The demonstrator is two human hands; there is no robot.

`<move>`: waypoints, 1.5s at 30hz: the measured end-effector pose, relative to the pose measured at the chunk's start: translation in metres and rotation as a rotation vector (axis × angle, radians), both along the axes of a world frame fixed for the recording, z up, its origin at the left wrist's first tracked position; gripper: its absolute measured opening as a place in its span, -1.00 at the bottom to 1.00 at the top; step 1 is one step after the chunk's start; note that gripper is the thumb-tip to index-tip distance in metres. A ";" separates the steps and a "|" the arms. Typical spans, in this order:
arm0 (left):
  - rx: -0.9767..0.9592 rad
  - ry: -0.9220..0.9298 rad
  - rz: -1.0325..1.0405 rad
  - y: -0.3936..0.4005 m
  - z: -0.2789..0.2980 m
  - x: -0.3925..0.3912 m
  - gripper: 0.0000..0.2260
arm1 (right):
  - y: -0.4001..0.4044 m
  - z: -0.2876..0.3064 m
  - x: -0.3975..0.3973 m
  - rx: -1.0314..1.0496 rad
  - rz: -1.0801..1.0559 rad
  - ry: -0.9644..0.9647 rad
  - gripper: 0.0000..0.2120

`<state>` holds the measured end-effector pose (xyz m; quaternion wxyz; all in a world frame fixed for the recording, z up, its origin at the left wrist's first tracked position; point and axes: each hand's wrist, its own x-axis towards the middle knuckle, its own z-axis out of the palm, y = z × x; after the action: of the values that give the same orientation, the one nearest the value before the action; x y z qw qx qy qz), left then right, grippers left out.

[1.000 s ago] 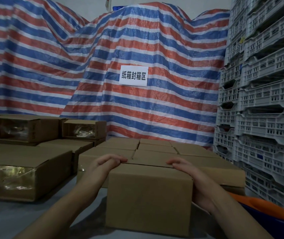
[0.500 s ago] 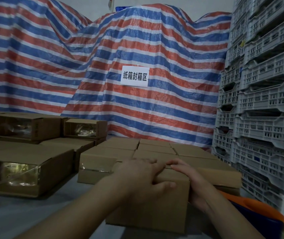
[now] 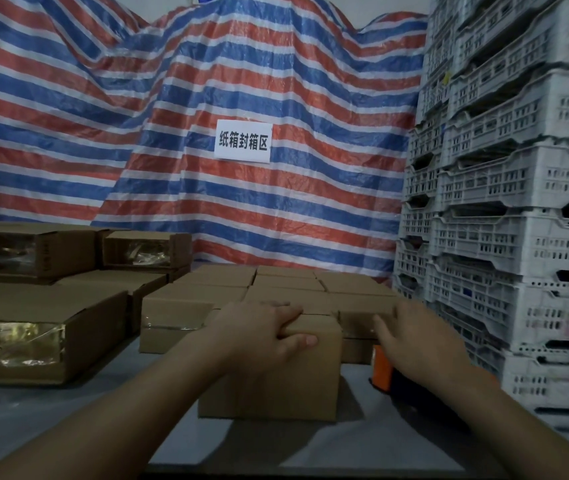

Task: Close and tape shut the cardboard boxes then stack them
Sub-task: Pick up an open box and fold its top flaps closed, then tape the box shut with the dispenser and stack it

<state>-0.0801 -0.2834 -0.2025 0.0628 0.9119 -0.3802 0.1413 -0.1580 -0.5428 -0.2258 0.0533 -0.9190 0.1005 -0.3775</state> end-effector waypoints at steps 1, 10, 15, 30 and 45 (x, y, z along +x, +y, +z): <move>0.006 0.006 0.002 0.000 0.001 0.000 -0.31 | -0.008 -0.006 -0.006 -0.017 -0.071 0.045 -0.66; -0.071 0.036 -0.041 0.002 0.005 -0.007 -0.47 | -0.031 -0.053 -0.020 -0.122 -0.345 0.192 -0.44; -0.076 0.080 -0.035 0.002 0.007 -0.009 -0.50 | -0.030 -0.055 -0.017 -0.206 -0.372 0.163 -0.43; -0.875 0.787 -0.002 0.015 0.042 -0.005 -0.52 | 0.056 0.119 0.049 0.789 0.521 0.096 -0.44; -1.524 1.192 -0.119 0.031 0.045 -0.003 -0.61 | 0.083 0.126 0.089 0.577 0.634 0.439 -0.46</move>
<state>-0.0836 -0.2528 -0.1578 0.8266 0.5276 -0.1378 -0.1391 -0.0693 -0.4602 -0.0997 0.3962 -0.9100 -0.0751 -0.0965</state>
